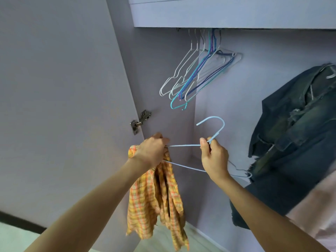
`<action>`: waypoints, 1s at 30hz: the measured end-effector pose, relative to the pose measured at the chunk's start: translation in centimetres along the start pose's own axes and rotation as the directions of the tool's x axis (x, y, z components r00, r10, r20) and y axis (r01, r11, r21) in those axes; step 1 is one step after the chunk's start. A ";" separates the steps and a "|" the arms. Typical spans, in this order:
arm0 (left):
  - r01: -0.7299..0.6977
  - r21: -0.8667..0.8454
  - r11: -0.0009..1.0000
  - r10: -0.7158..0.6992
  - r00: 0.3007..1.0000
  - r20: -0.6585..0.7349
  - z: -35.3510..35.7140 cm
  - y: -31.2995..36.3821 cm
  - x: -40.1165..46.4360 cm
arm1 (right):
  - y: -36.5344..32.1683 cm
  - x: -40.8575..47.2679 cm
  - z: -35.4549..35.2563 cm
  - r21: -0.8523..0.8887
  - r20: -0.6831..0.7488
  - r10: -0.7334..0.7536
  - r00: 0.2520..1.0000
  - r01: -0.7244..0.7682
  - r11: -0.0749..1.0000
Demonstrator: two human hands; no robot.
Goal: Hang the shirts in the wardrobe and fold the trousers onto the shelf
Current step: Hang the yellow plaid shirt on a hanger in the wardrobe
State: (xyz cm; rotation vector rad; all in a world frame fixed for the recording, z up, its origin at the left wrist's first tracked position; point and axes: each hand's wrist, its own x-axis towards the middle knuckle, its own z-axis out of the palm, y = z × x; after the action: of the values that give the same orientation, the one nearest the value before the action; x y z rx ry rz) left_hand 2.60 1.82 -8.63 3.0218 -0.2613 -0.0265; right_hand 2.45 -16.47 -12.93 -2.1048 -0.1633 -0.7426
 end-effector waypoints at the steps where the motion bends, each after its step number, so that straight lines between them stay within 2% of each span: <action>1: 0.011 0.045 0.999 -0.011 1.000 -0.017 -0.1 0.0 0.1 | -0.2 0.0 -0.1 0.001 0.006 0.003 1.000 -0.003 1.000; 4: -0.026 0.283 0.959 0.063 0.990 -0.123 -0.4 -0.2 0.6 | -0.4 0.3 -0.1 0.043 0.003 0.048 0.999 -0.048 0.998; 7: -0.027 0.305 0.952 0.090 0.977 -0.193 -0.8 -0.4 0.9 | -1.0 0.9 -0.4 0.129 -0.012 0.086 0.996 -0.084 0.988; 8: -0.018 0.269 0.963 0.076 0.975 -0.207 -0.8 -0.5 0.9 | -1.2 1.0 -0.5 0.125 -0.027 0.080 0.996 -0.076 0.989; 10: 0.016 0.146 0.989 0.019 0.972 -0.235 -0.8 -0.7 1.1 | -1.5 0.9 -0.7 -0.002 -0.101 0.018 0.995 -0.018 1.000; 12: 0.081 -0.044 0.996 -0.089 0.963 -0.254 -0.9 -0.9 1.3 | -1.7 0.2 -1.1 -0.088 -0.182 -0.187 0.965 0.174 0.981; 14: 0.129 -0.265 0.956 -0.204 0.938 -0.278 -1.3 -1.0 1.4 | -1.4 -1.2 -1.1 -0.041 -0.121 -0.377 0.918 0.375 0.926; 15: 0.123 -0.360 0.925 -0.240 0.923 -0.302 -1.6 -1.0 1.4 | -0.9 -2.0 -0.8 0.014 -0.018 -0.411 0.912 0.411 0.912; 16: 0.090 -0.437 0.895 -0.254 0.907 -0.334 -2.0 -1.0 1.3 | -0.5 -2.5 -0.3 0.061 0.126 -0.378 0.917 0.373 0.926; 17: 0.050 -0.495 0.867 -0.259 0.894 -0.365 -2.4 -0.9 1.1 | -0.1 -2.8 0.4 0.077 0.296 -0.274 0.915 0.263 0.962; 19: -0.008 -0.577 0.817 -0.278 0.871 -0.405 -3.2 -0.6 0.6 | 0.8 -3.1 2.1 -0.021 0.582 0.010 0.813 0.003 1.000; 20: -0.027 -0.609 0.792 -0.289 0.863 -0.415 -3.5 -0.5 0.4 | 1.0 -2.9 3.0 -0.068 0.638 0.104 0.763 -0.078 0.995; 22: -0.059 -0.675 0.735 -0.314 0.853 -0.416 -4.1 -0.3 -0.1 | 0.1 -2.1 4.7 -0.044 0.684 0.176 0.708 -0.200 0.979; 25: -0.100 -0.754 0.649 -0.332 0.855 -0.399 -4.8 -0.3 -0.7 | -1.4 -0.7 7.0 0.029 0.700 0.230 0.676 -0.349 0.937; 28: -0.126 -0.758 0.640 -0.351 0.830 -0.434 -5.6 -1.1 -1.2 | -1.3 -0.1 7.8 -0.173 0.686 0.287 0.669 -0.233 0.957; 30: -0.089 -0.713 0.696 -0.350 0.824 -0.445 -5.6 -2.2 -1.5 | -0.6 0.5 7.1 -0.246 0.600 0.299 0.742 -0.185 0.951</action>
State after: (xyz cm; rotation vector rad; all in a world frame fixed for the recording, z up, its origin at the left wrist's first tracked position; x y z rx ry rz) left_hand 1.65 4.81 -3.25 2.1209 0.0441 0.5951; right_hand 5.79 -10.65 -15.31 -2.4140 -0.1850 0.1475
